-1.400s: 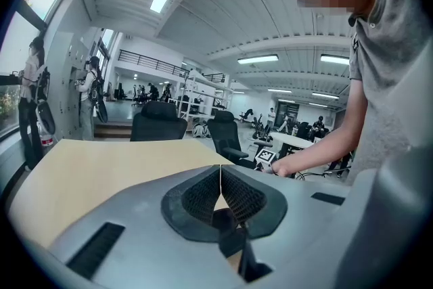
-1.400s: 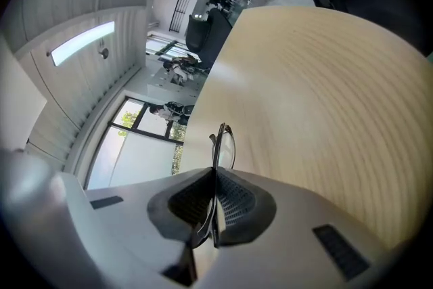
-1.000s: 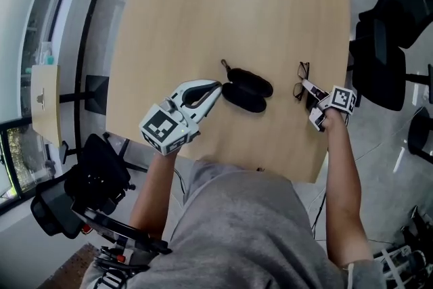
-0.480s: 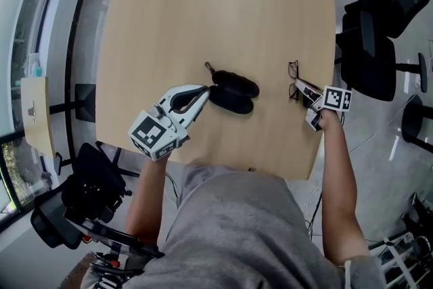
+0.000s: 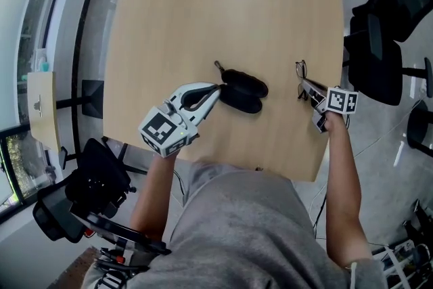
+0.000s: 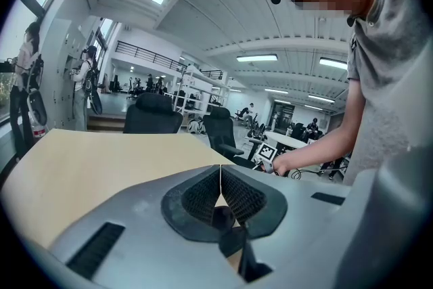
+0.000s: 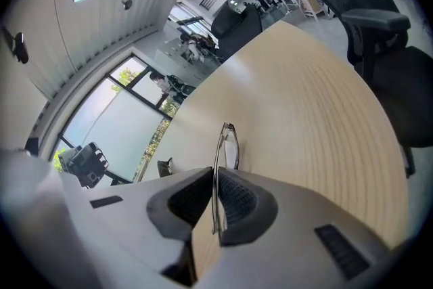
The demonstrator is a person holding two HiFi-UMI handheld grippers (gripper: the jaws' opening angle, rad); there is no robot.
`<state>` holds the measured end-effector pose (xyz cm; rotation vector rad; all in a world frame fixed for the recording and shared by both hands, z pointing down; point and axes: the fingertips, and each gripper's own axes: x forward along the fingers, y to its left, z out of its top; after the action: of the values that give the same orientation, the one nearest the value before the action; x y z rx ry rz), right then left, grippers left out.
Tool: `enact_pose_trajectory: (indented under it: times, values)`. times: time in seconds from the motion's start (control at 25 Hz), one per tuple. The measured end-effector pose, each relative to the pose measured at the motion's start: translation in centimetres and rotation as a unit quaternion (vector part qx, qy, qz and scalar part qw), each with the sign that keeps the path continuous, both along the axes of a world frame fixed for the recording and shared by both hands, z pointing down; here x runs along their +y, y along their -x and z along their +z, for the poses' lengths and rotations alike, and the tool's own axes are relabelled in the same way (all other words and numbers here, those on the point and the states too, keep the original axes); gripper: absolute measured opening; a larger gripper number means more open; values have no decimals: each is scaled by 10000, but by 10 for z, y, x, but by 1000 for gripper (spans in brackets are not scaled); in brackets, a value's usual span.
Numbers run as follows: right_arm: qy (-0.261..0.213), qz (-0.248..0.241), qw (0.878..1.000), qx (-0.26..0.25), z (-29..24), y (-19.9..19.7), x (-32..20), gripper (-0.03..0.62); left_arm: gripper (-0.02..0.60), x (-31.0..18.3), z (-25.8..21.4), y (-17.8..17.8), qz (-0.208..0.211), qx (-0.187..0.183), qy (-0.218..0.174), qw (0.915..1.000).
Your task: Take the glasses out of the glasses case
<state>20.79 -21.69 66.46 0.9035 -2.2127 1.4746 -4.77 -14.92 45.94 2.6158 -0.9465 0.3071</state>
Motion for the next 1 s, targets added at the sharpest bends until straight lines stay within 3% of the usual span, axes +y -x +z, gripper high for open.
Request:
enact_pose_trajectory:
  times: [0.28, 0.64, 1.0]
  values:
    - [-556, -676, 9907, 1038, -7, -1, 6, 26, 6, 7, -6, -2, 16, 16, -117, 9999]
    - [-1496, -1449, 9510, 2284, -22, 3, 10, 26, 6, 24, -19, 4, -103, -61, -264, 9996]
    - [-2327, -1397, 9317, 2414, -81, 20, 18, 26, 6, 54, -46, 21, -338, -198, -521, 9979]
